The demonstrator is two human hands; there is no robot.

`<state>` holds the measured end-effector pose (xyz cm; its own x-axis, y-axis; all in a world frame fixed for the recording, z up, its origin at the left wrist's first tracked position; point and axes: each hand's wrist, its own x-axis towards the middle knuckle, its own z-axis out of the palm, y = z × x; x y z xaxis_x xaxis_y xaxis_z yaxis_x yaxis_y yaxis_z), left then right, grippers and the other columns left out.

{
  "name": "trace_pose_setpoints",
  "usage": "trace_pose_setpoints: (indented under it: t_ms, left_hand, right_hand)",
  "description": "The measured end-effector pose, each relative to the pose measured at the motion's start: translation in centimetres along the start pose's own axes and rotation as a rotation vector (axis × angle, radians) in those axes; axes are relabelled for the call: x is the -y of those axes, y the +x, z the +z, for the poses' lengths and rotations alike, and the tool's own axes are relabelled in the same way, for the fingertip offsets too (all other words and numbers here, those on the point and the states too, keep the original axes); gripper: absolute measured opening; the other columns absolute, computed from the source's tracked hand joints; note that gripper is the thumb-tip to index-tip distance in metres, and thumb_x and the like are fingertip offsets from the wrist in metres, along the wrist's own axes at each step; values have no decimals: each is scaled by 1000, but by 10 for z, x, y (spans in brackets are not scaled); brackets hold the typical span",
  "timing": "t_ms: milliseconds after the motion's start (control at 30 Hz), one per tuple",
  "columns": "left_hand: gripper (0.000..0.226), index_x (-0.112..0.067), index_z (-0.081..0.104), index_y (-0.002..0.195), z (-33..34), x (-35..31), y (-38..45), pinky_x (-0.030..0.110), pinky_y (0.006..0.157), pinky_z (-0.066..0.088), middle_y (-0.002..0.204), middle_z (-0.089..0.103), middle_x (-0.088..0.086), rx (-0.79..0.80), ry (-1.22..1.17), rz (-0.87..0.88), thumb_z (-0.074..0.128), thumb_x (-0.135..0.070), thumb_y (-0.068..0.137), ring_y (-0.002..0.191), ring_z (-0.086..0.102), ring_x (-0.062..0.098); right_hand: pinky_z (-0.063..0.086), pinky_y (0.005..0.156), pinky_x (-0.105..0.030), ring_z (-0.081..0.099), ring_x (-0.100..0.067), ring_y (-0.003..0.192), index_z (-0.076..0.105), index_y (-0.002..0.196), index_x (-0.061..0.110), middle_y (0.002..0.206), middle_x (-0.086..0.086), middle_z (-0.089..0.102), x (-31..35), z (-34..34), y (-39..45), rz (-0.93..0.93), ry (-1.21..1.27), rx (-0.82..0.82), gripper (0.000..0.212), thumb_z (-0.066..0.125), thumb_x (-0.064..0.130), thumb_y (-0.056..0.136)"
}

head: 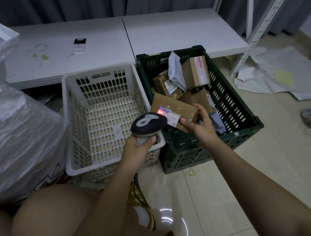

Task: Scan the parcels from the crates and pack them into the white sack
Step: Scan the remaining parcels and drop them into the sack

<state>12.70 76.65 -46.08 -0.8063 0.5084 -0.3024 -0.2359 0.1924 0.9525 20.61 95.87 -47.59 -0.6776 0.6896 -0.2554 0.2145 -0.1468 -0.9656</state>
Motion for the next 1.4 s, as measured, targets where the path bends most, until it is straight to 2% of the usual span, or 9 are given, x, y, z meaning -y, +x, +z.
trace_pose_setpoints:
  t_ms: [167, 300, 433, 600, 833, 967, 1067, 1200, 1400]
  left_hand:
    - [36, -21, 55, 118, -4, 3, 3, 29, 93, 46, 109, 63, -3, 7, 27, -2, 68, -10, 86, 101, 59, 12]
    - [34, -26, 55, 112, -2, 2, 3, 24, 88, 44, 102, 63, -11, 42, 46, 17, 68, -8, 86, 93, 59, 3]
    - [33, -26, 55, 111, -1, 3, 2, 22, 85, 44, 98, 61, -13, 44, 68, 17, 67, -8, 86, 87, 56, -1]
    - [33, -23, 58, 114, -4, 8, 5, 26, 85, 48, 96, 66, -10, 35, 49, -9, 68, -10, 86, 89, 61, 7]
    - [33, -22, 57, 114, -10, 2, 5, 22, 83, 45, 101, 65, -12, -16, -33, -5, 69, -12, 85, 98, 61, 9]
    - [39, -18, 53, 121, -22, -33, 4, 12, 74, 44, 99, 60, -13, -135, -18, 123, 68, -8, 85, 90, 57, 3]
    - [41, -14, 53, 124, -41, -76, 0, 22, 82, 41, 104, 60, -6, -204, 45, 213, 68, -9, 86, 96, 56, 9]
    - [39, -19, 53, 121, -74, -139, -17, 28, 87, 40, 105, 58, -7, -240, 239, 376, 68, -14, 86, 102, 55, 14]
    - [32, -22, 58, 113, -117, -203, -71, 35, 86, 45, 104, 61, -5, -431, 449, 529, 69, -21, 83, 101, 58, 19]
  right_hand:
    - [49, 88, -26, 54, -19, 112, 38, 139, 24, 129, -4, 47, 2, -1, 0, -5, 4, 0, 64, 70, 6, 87]
    - [49, 78, -15, 54, -18, 112, 37, 141, 21, 128, -4, 48, 1, -1, 1, -19, -5, 0, 65, 70, 6, 87]
    - [48, 86, -23, 54, -19, 113, 37, 140, 22, 129, -4, 48, 0, -1, 1, -14, -15, 4, 66, 70, 6, 86]
    - [50, 80, -15, 54, -17, 112, 37, 140, 22, 128, -4, 48, 2, -1, -1, -7, -7, 9, 65, 70, 5, 86]
    - [47, 92, -28, 53, -20, 115, 39, 136, 26, 130, -4, 48, 11, 5, -4, -6, -1, 3, 62, 71, 8, 86]
    - [48, 102, -42, 54, -23, 120, 40, 130, 32, 134, -4, 51, 31, 17, -3, -54, 63, 35, 61, 73, 9, 84]
    - [46, 104, -47, 53, -23, 123, 39, 130, 37, 130, 2, 48, 59, 30, -4, -109, 93, 74, 63, 75, 13, 84]
    - [46, 103, -51, 52, -26, 124, 39, 124, 48, 142, -5, 47, 109, 57, -17, -210, 71, 120, 63, 77, 22, 82]
    - [49, 99, -34, 54, -19, 121, 39, 138, 31, 135, 0, 51, 180, 102, -63, -437, 117, 189, 65, 74, 21, 85]
